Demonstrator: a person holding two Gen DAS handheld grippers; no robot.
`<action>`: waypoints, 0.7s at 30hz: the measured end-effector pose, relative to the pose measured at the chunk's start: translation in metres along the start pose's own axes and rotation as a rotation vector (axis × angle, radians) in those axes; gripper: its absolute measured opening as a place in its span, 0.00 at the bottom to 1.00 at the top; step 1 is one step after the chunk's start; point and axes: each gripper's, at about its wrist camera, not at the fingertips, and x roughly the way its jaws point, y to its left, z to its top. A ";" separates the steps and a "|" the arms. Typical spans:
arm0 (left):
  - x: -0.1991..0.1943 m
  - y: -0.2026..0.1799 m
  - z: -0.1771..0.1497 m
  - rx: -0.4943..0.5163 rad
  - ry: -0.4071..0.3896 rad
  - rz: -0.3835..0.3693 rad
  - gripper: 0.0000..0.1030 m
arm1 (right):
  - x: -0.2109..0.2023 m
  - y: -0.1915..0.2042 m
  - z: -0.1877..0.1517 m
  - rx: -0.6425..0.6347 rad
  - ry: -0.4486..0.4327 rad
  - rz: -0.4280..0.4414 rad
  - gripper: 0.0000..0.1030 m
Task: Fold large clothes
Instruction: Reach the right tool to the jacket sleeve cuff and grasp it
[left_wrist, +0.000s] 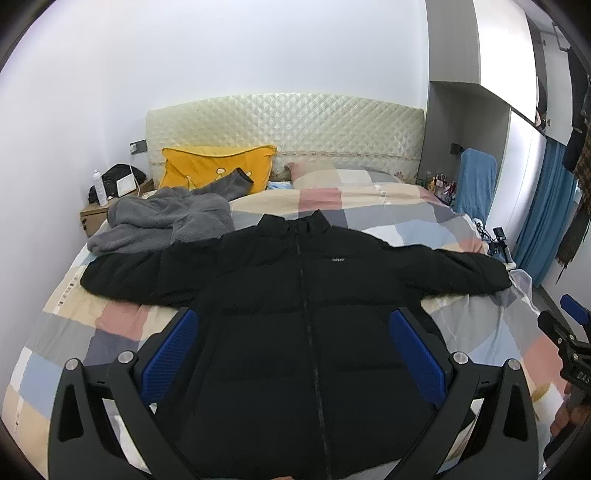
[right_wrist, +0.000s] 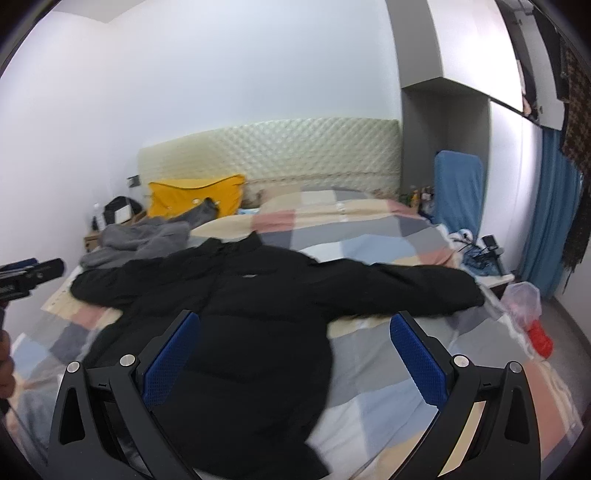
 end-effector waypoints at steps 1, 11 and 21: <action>0.003 -0.001 0.003 0.000 -0.004 -0.001 1.00 | 0.005 -0.007 0.002 0.003 -0.008 -0.017 1.00; 0.054 -0.016 0.026 0.004 -0.005 -0.051 1.00 | 0.069 -0.069 0.019 0.080 -0.075 -0.128 1.00; 0.108 -0.008 0.005 0.021 -0.005 -0.077 1.00 | 0.130 -0.139 0.008 0.260 -0.080 -0.152 1.00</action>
